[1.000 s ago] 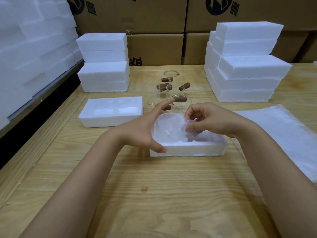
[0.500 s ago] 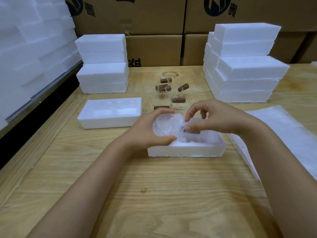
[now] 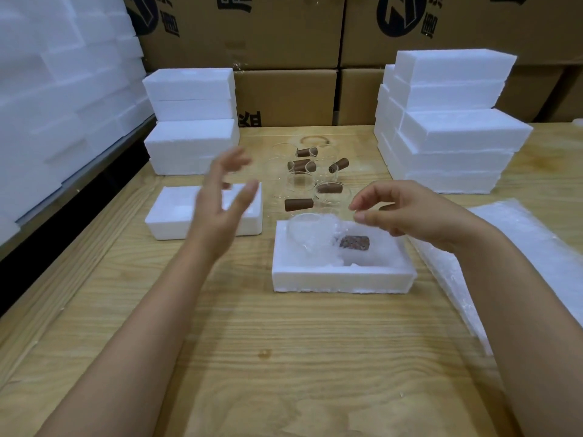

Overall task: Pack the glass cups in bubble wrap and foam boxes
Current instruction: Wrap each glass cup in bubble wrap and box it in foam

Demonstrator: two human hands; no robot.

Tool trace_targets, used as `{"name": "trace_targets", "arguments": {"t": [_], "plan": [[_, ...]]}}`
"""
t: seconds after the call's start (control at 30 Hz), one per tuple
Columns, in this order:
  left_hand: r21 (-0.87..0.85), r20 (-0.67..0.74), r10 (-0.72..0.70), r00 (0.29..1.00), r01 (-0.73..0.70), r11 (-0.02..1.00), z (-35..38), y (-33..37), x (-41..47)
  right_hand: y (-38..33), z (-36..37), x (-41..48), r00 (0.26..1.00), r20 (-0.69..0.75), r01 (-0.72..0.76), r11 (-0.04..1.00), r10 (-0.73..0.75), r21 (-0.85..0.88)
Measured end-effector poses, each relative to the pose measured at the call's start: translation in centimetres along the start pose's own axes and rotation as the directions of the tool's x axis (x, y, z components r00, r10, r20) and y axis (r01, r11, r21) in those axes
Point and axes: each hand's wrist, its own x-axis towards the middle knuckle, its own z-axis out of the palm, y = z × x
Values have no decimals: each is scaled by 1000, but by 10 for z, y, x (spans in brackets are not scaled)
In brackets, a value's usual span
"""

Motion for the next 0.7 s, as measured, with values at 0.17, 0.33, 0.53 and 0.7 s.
{"name": "trace_targets", "arguments": {"t": [0.17, 0.33, 0.53, 0.7], "plan": [[597, 58, -249, 967, 166, 785, -60, -53, -1, -2, -7, -1, 991, -131, 16, 988, 4, 153], [714, 109, -229, 967, 84, 695, -65, -69, -4, -4, -4, -2, 988, -147, -17, 992, 36, 124], [669, 69, -81, 994, 15, 744, -73, -16, 16, -15, 9, -2, 878, -383, 194, 945, -287, -265], [441, 198, 91, 976, -171, 881, -53, 53, 18, -35, 22, -7, 750, -253, 375, 707, -611, -599]]}}
